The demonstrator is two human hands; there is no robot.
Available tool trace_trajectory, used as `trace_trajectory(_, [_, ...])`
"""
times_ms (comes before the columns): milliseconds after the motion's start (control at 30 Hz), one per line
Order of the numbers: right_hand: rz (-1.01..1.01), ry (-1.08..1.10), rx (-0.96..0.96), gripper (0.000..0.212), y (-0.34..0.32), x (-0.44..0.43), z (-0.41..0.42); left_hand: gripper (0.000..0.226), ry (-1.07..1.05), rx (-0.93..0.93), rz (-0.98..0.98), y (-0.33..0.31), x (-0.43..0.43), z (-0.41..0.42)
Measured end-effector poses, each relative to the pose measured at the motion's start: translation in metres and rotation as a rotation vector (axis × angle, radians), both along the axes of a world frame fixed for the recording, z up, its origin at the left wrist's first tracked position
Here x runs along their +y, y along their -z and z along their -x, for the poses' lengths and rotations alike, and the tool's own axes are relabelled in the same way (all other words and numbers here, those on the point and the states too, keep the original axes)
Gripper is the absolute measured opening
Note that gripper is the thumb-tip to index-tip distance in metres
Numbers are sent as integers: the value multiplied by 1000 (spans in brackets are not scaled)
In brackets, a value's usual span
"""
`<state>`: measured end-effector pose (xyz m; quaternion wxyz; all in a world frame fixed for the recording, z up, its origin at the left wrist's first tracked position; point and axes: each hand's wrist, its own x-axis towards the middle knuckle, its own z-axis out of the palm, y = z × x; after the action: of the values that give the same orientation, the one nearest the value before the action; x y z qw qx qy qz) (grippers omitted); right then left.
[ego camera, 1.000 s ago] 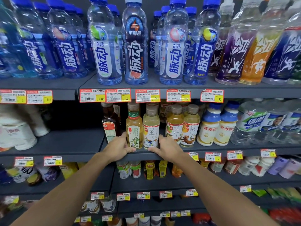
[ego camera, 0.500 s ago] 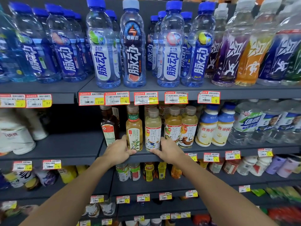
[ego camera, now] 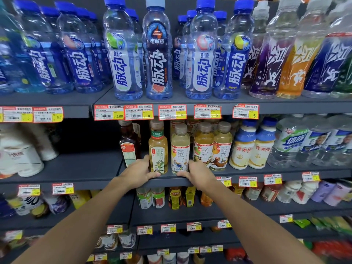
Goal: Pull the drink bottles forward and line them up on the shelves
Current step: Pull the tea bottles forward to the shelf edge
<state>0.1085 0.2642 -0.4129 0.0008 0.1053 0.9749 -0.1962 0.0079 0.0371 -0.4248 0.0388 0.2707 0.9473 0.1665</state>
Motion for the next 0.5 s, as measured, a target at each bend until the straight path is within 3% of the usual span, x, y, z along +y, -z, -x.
trace_trajectory(500, [-10, 22, -20, 56, -5, -5, 1, 68, 49, 35, -10, 2, -3, 2])
